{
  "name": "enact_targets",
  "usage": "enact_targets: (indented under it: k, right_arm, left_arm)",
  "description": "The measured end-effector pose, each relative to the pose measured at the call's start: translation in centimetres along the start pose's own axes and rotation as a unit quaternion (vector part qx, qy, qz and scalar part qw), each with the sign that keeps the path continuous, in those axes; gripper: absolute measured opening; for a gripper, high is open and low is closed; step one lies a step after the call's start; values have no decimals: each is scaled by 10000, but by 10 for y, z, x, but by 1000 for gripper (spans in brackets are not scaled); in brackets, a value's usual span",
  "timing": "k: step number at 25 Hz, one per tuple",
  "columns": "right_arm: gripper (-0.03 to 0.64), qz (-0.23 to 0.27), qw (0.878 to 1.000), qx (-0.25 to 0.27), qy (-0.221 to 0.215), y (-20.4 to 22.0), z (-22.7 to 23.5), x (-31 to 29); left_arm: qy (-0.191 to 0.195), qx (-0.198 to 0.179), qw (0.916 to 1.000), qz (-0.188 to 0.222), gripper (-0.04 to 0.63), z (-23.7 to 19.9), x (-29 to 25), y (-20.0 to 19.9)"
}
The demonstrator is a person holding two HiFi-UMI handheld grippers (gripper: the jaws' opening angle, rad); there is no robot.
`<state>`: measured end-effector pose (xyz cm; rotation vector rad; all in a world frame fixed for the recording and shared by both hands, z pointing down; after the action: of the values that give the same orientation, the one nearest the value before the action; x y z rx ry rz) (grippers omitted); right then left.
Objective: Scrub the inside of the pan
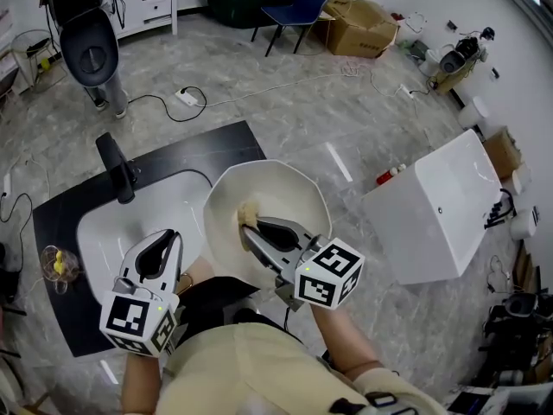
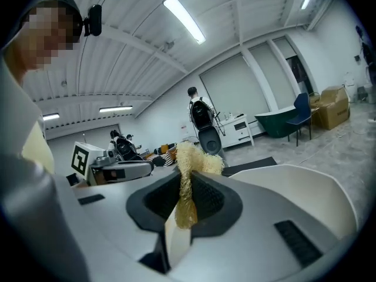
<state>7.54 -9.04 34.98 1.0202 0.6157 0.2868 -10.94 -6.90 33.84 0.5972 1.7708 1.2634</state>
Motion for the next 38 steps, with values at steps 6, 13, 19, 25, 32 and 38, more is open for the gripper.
enact_targets:
  k: [6,13,19,25,32,38]
  right_arm:
    - [63,-173,9989,-58,439,13,7,-1]
    - [61,-337,9976,-81,599,20,10,-3]
    - [58,-404,9965,-59,728,24,13,-5]
    - [60,-438,9959,-81,789,23,17,-4]
    - [60,-445,9961,-79,752,21,18,-7]
    - [60,-479,9960,-95,742,22,20,-9]
  left_arm:
    - [-266,-317,9987,-293,38,1,-3,11]
    - [-818,-1278,9850,-821,38,6,-6,23]
    - [-798,-1212,9852,-917,38,5,-3,26]
    - [-769,-1164,9856,-958,38,6,-4,27]
    - [-733,-1135,9871,-854,38,6,-3,21]
    - [-741,-1080,9879,-832,38,4,-1,21]
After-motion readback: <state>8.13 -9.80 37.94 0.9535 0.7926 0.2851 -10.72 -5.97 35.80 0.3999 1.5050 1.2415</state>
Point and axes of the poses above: the fingertips, and each gripper's own axes: x backward along the fingers, z to its right, y out of its underside, the point moved 5 cm from there along x, backward along the fingers, and after that the axes turned 8 degrees about -z, right-handed, at the moved point
